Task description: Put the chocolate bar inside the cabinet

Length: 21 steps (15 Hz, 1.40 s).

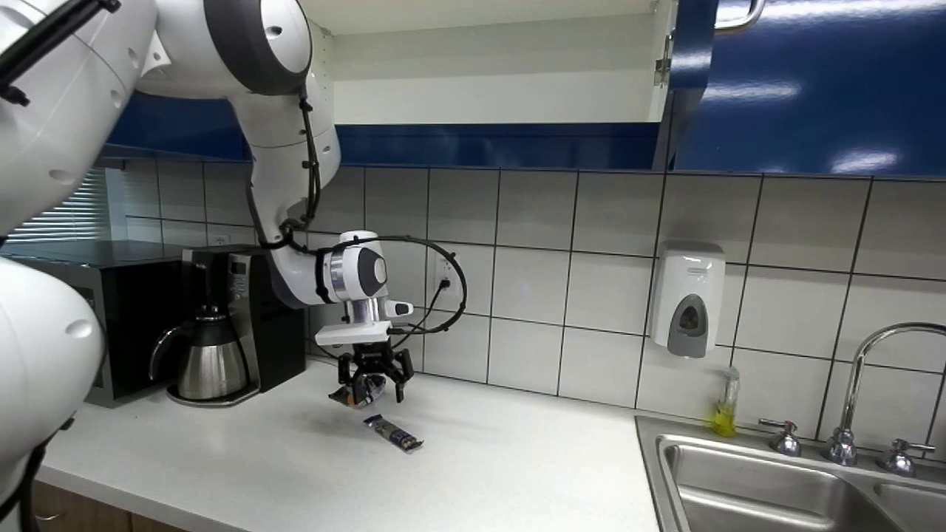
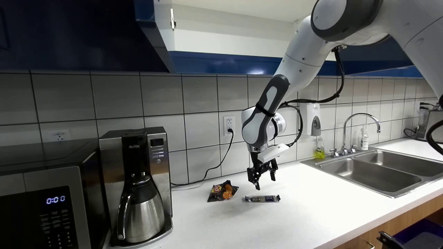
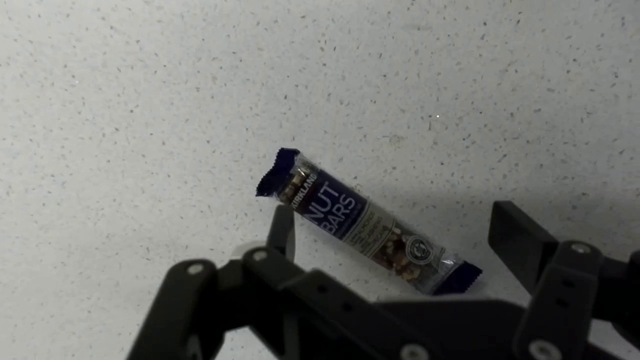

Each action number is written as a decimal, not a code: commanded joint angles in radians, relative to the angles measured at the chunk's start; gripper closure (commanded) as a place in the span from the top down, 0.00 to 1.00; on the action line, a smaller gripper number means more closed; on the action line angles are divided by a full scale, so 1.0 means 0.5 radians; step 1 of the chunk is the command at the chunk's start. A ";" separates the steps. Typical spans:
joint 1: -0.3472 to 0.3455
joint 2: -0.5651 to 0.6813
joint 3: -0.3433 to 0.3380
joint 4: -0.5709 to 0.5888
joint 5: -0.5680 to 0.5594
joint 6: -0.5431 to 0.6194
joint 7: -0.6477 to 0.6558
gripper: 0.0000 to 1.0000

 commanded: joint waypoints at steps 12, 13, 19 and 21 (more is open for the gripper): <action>-0.238 0.169 0.148 0.143 0.094 0.119 -0.796 1.00; -0.242 0.181 0.165 0.154 0.096 0.121 -0.835 1.00; -0.268 0.237 0.250 0.219 0.108 0.107 -1.035 1.00; -0.281 0.253 0.265 0.231 0.102 0.100 -1.099 1.00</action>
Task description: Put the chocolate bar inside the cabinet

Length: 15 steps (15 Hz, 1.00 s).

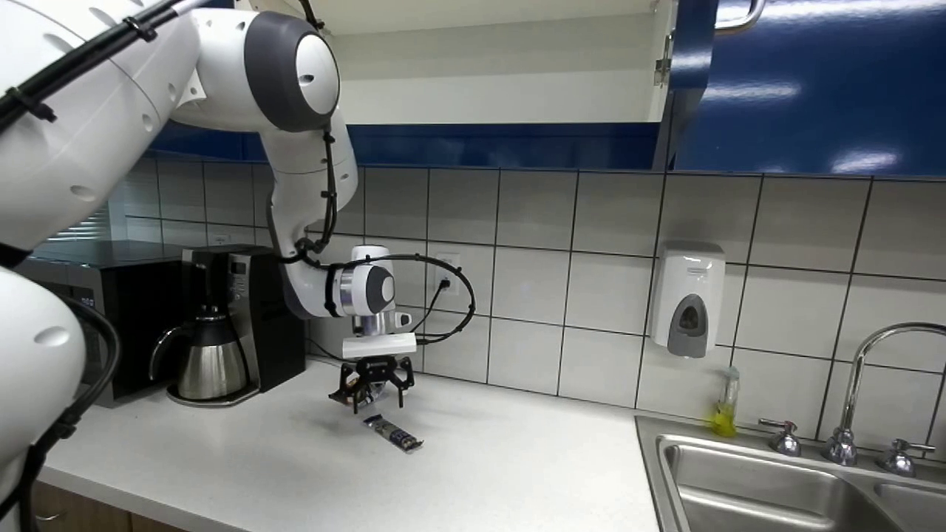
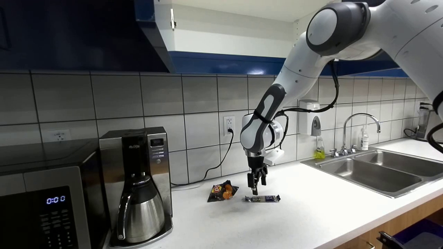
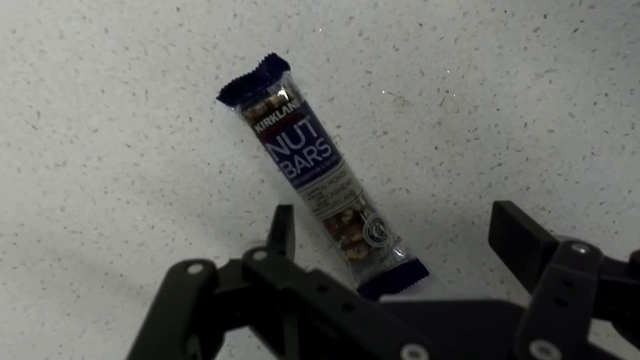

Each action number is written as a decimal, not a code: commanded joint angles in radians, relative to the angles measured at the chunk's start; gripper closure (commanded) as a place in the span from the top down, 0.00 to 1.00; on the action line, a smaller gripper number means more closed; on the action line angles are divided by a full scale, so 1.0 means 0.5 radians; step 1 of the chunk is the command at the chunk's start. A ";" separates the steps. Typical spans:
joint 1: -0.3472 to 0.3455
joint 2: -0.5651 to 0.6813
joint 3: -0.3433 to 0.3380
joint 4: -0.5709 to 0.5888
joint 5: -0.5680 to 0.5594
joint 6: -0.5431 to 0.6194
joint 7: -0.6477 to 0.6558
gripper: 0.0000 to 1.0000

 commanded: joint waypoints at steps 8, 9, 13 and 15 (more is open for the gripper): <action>-0.133 0.077 0.078 0.085 -0.013 -0.047 -0.388 1.00; -0.134 0.083 0.074 0.090 -0.018 -0.048 -0.398 1.00; -0.129 0.115 0.057 0.123 -0.033 -0.036 -0.396 1.00; -0.122 0.144 0.050 0.146 -0.044 -0.031 -0.390 1.00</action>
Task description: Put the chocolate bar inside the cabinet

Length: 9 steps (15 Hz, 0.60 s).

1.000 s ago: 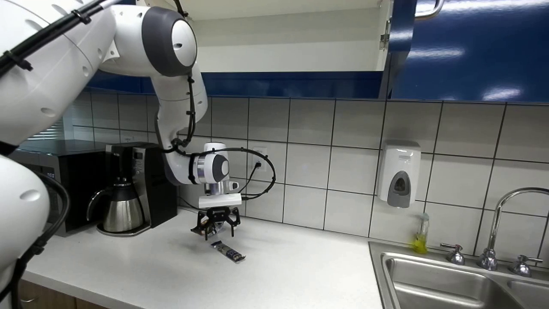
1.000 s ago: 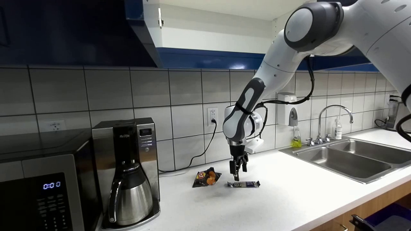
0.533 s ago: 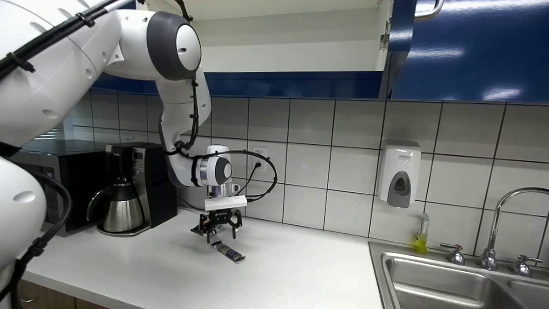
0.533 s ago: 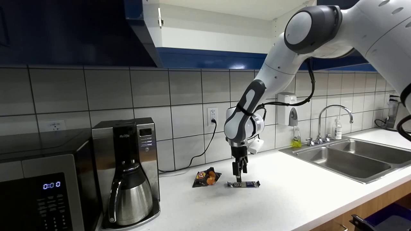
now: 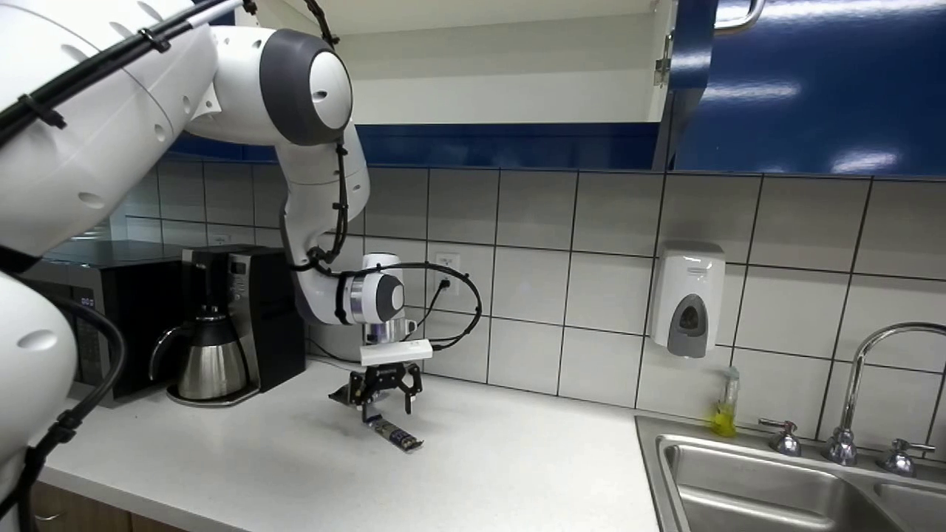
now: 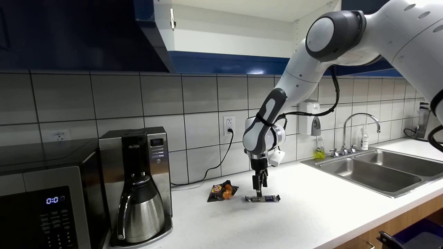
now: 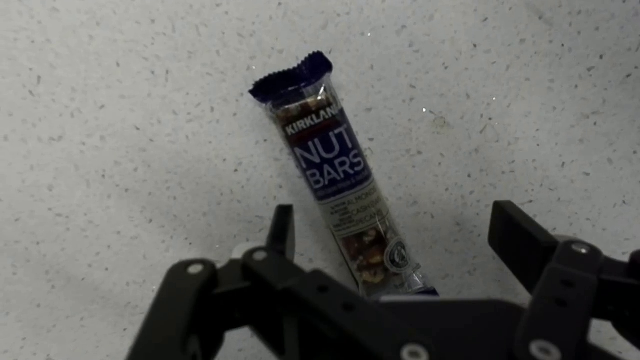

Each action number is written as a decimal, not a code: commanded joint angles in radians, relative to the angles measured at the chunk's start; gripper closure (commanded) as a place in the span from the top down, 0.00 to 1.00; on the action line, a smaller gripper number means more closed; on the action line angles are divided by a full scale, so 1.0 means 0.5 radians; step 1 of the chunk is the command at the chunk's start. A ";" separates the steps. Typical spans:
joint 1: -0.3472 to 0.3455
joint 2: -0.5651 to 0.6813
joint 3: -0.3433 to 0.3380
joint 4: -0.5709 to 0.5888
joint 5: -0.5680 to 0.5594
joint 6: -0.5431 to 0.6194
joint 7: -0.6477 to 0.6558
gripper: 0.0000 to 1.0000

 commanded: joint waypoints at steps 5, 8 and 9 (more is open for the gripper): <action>-0.020 0.116 0.013 0.119 -0.072 -0.029 -0.047 1.00; -0.015 0.149 0.012 0.135 -0.096 -0.030 -0.049 1.00; -0.014 0.157 0.011 0.138 -0.107 -0.030 -0.049 1.00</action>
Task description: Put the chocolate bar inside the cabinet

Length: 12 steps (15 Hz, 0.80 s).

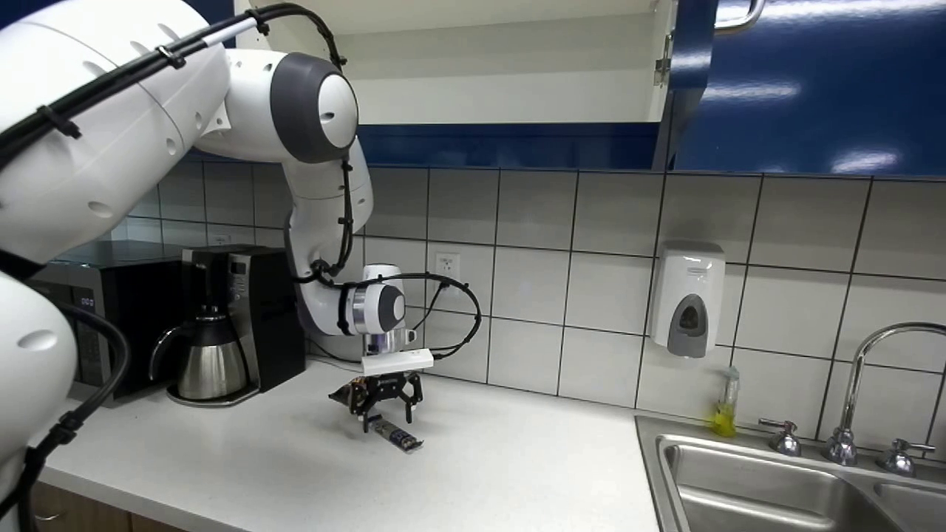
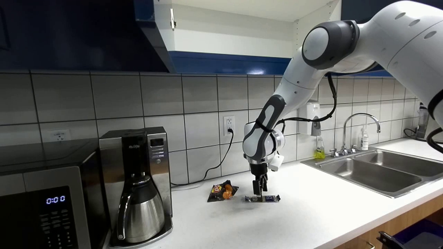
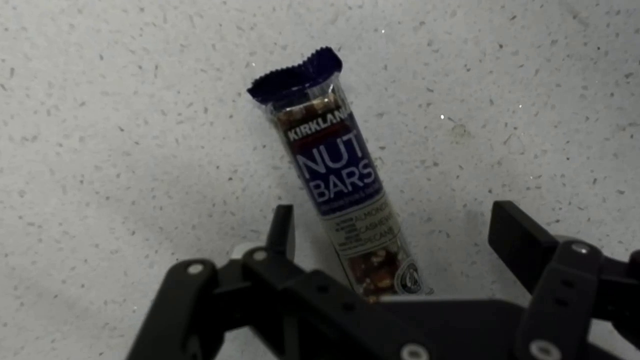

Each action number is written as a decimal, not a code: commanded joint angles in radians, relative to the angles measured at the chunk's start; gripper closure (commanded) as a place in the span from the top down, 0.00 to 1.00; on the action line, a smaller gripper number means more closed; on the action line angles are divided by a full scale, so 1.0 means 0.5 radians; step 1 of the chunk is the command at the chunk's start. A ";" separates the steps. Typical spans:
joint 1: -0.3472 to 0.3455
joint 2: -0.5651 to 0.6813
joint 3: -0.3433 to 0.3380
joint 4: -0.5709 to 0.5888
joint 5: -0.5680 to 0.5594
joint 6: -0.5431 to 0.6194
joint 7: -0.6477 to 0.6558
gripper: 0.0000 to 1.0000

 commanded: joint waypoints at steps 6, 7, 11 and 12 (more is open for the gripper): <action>-0.009 0.071 0.000 0.079 -0.092 -0.036 -0.040 1.00; -0.010 0.075 -0.001 0.082 -0.095 -0.037 -0.042 1.00; -0.023 0.092 0.012 0.094 -0.097 -0.040 -0.075 1.00; -0.020 0.098 0.009 0.099 -0.101 -0.042 -0.080 1.00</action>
